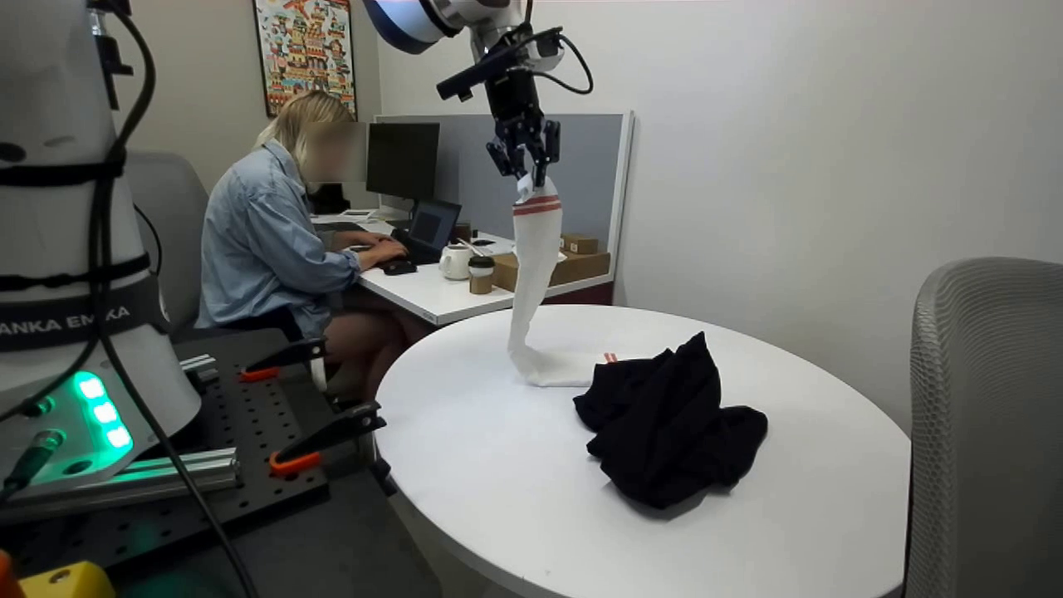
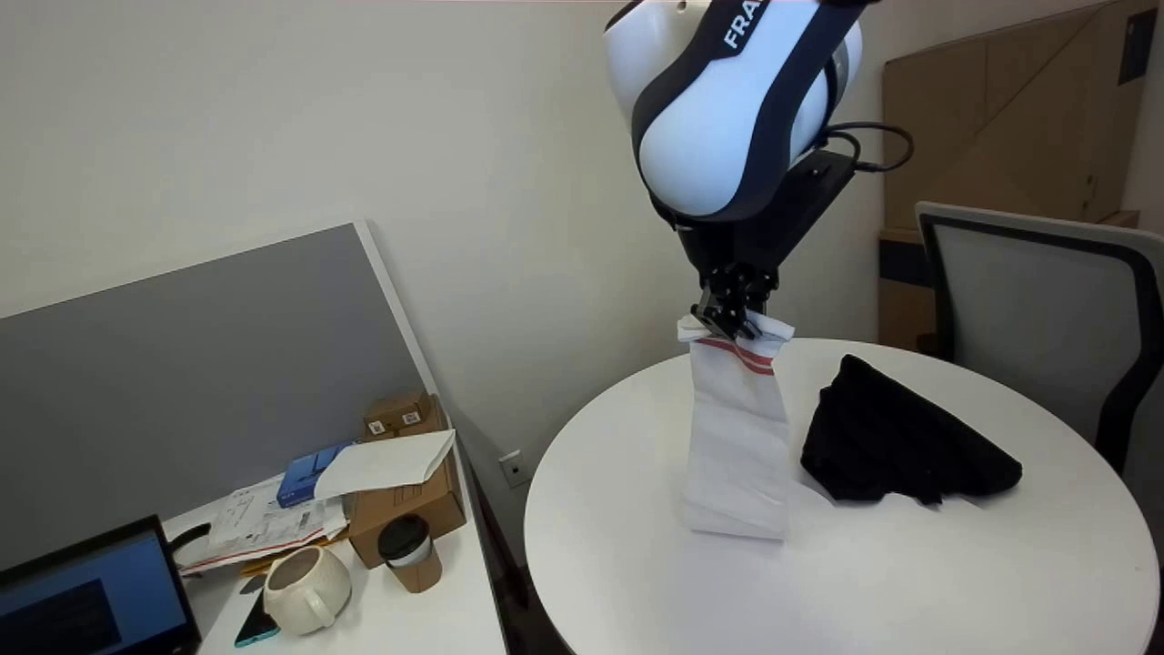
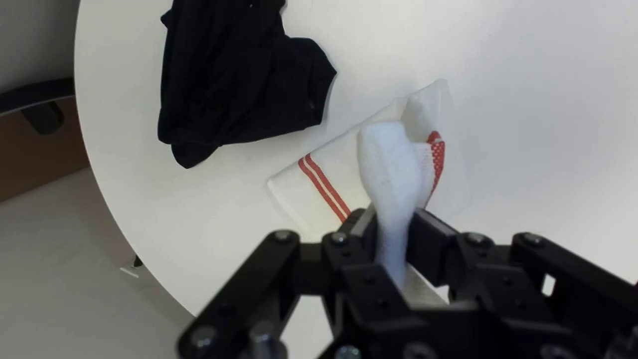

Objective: Fold the red and white towel in half twice from left to right

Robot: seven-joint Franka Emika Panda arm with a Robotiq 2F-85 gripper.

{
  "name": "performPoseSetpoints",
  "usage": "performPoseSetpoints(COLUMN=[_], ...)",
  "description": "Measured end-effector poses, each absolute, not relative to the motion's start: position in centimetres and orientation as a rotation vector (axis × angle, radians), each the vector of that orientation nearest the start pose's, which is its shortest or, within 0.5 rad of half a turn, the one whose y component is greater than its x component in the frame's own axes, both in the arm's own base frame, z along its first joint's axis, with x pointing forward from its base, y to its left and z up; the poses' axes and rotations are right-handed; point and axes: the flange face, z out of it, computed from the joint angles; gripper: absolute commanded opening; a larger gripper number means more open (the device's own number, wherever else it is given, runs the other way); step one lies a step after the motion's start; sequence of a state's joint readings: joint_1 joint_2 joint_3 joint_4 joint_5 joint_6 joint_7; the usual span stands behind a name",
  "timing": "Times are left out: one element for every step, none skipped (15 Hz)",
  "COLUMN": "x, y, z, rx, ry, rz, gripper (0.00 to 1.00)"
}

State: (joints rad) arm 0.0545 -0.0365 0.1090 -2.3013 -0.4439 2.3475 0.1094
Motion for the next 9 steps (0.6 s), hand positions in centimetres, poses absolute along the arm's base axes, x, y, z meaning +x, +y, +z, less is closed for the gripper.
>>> performPoseSetpoints(x=[51.5,52.1,52.6,53.1,53.5,54.0,54.4,54.8,55.1], y=[7.4,7.1,6.8,6.6,6.4,6.4,6.4,6.4,6.4], z=[37.0,36.8,36.7,36.6,36.5,36.4,36.2,36.0,35.7], rx=[-3.402,-3.407,-3.412,-3.416,-3.420,-3.425,-3.430,-3.435,-3.439], ry=[-0.597,-0.587,-0.579,-0.571,-0.566,-0.566,-0.574,-0.588,-0.605], rz=[-0.207,-0.198,-0.190,-0.181,-0.170,-0.158,-0.145,-0.131,-0.117], gripper=[0.10,0.10,0.10,0.10,0.10,0.10,0.10,0.10,0.10])
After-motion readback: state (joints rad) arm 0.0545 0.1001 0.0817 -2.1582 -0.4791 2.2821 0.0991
